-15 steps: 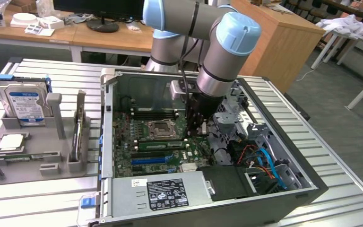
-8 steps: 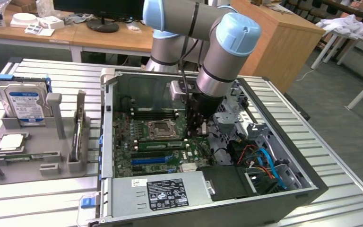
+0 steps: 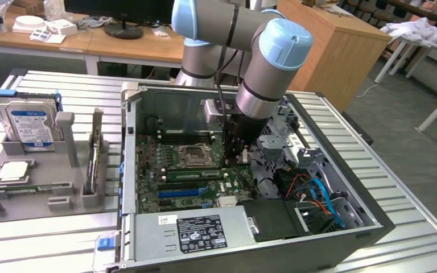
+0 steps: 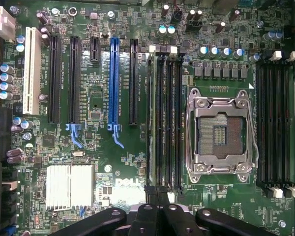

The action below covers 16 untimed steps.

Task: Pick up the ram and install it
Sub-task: 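Press down the ram until it locks into place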

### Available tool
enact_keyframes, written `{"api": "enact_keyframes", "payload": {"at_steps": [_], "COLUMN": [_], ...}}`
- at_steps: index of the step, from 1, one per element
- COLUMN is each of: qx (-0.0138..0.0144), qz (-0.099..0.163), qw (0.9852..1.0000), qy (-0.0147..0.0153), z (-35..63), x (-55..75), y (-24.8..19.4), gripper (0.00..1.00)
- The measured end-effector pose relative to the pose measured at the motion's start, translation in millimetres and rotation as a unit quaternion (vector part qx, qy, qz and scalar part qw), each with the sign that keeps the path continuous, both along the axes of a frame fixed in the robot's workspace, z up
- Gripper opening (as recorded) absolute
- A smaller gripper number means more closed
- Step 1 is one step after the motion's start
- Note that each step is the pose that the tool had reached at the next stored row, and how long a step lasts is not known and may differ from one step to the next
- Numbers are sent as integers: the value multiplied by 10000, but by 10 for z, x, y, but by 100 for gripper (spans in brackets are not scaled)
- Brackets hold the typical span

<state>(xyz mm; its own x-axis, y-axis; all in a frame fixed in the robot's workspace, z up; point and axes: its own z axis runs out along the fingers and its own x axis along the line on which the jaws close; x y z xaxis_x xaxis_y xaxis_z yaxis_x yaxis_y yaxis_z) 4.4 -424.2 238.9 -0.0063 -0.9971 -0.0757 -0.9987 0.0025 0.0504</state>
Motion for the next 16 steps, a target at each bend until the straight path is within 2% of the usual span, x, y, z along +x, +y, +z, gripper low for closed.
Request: {"api": "enact_keyframes", "payload": {"at_steps": [3,16], "qx": [1,1], "qz": [-1,0], "qw": [10000,10000], "qy": [-1,0], "z": [-5,-31], "x": [0,0], "y": [16,14], "gripper": [11,11]}}
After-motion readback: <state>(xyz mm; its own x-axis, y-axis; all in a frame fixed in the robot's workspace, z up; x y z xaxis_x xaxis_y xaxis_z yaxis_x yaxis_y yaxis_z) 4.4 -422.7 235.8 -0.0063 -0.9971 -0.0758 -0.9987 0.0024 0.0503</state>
